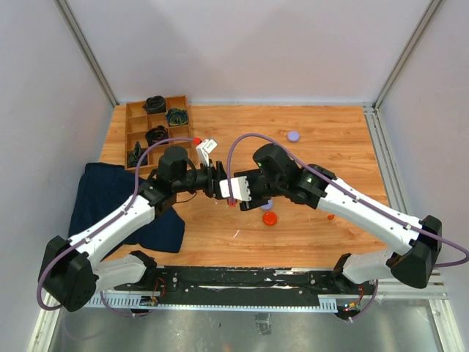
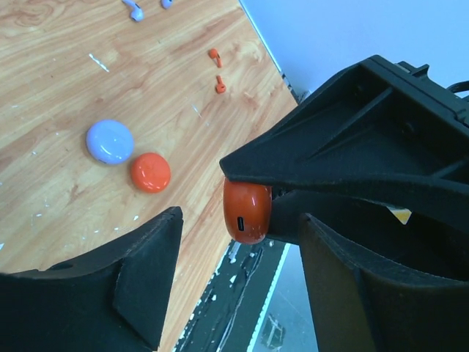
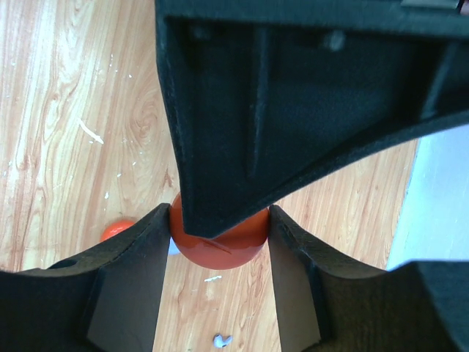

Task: Insert the wireless bluetooth earbuds into the charging case
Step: Pick up the charging case at the center of the board.

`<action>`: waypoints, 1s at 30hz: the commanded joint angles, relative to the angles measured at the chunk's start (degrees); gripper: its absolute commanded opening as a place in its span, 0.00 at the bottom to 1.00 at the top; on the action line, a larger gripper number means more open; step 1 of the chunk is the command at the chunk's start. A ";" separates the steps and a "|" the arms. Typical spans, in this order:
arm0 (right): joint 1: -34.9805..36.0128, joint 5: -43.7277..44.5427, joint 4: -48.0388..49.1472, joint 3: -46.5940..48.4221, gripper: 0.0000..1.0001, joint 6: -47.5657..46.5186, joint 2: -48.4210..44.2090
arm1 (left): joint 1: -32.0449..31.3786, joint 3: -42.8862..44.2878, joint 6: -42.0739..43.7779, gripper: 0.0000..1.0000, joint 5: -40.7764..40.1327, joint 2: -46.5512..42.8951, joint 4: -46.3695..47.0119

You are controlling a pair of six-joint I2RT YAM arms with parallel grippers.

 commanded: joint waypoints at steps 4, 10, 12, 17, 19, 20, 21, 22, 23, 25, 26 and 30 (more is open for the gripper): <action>1.35 -0.78 0.97 2.12 0.48 -0.85 -0.51 | -1.05 -1.81 -1.87 0.62 2.75 0.98 5.17; 1.35 -0.91 1.88 1.42 0.48 -0.81 -0.83 | -1.04 -3.03 -2.98 0.45 3.53 0.46 7.45; 1.32 -0.99 2.23 1.16 0.48 -0.80 -0.87 | -1.06 -3.50 -3.40 0.41 3.69 0.29 8.23; 1.35 -1.40 2.86 0.63 0.50 -0.81 -1.05 | -1.09 -3.64 -3.42 0.33 3.74 0.22 8.81; 1.35 -1.43 2.89 0.50 0.51 -0.80 -1.16 | -1.06 -3.64 -3.28 0.28 3.68 0.22 8.90; 1.35 -1.31 2.88 0.45 0.52 -0.74 -1.17 | -1.04 -3.64 -3.29 0.25 3.68 0.19 9.06; 1.30 -1.16 2.82 0.39 0.53 -0.58 -1.23 | -1.04 -3.64 -3.23 0.22 3.66 0.11 9.16; 1.29 -0.90 2.75 0.24 0.55 -0.44 -1.35 | -1.04 -3.72 -3.15 0.21 3.61 0.10 9.31; 1.31 -0.64 2.71 0.20 0.56 -0.11 -1.58 | -1.04 -3.81 -3.08 0.19 3.49 -0.05 9.54; 1.12 -0.40 2.54 0.12 0.61 1.06 -2.19 | -1.04 -4.08 -2.80 0.16 3.07 -0.38 10.06; 0.91 -0.49 2.34 0.19 0.63 1.95 -2.51 | -1.09 -4.29 -2.46 0.15 2.66 -0.73 10.21; -1.47 -3.72 1.46 0.35 0.74 7.14 -4.26 | -1.04 -5.66 -0.59 0.15 0.12 -2.82 12.27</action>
